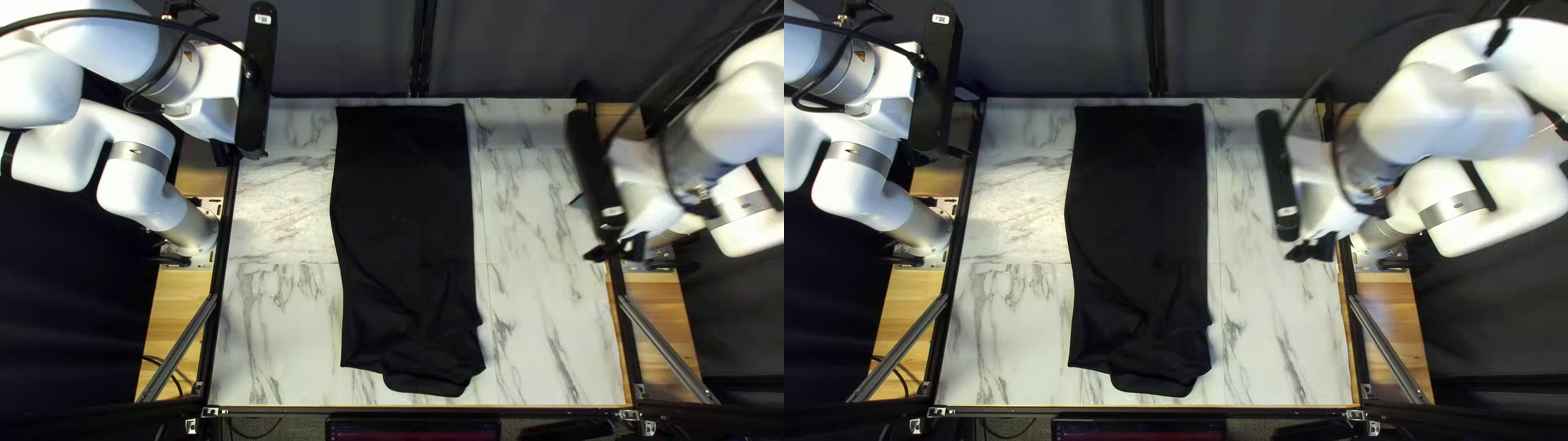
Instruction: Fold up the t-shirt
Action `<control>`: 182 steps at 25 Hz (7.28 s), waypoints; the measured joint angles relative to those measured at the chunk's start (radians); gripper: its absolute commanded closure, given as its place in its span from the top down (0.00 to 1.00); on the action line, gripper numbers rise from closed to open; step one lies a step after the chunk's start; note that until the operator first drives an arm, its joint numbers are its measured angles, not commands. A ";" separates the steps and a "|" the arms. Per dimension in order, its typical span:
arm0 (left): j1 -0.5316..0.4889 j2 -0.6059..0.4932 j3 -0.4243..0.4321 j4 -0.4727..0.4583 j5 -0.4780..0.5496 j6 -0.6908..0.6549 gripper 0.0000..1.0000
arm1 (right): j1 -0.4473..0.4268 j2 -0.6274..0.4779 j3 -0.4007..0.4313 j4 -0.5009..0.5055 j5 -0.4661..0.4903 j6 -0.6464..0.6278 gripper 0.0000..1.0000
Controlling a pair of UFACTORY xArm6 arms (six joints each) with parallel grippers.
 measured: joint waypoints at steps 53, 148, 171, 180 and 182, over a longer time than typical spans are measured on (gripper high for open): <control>-0.178 0.879 0.206 -0.146 -0.989 -0.122 1.00 | 0.000 0.000 0.000 0.000 0.000 0.000 1.00; -0.420 1.230 -0.197 0.050 -0.633 -0.737 1.00 | 0.000 0.000 0.000 0.000 0.000 0.000 1.00; -0.473 1.369 -0.398 0.035 -0.371 -0.973 0.00 | 0.000 0.000 0.000 0.000 0.000 0.000 1.00; -0.488 1.256 -0.326 0.061 -0.327 -1.006 0.00 | 0.000 0.000 0.000 0.000 0.000 0.000 1.00; -0.497 1.221 -0.295 0.067 -0.317 -1.027 0.00 | 0.000 0.000 0.000 0.000 0.000 0.000 1.00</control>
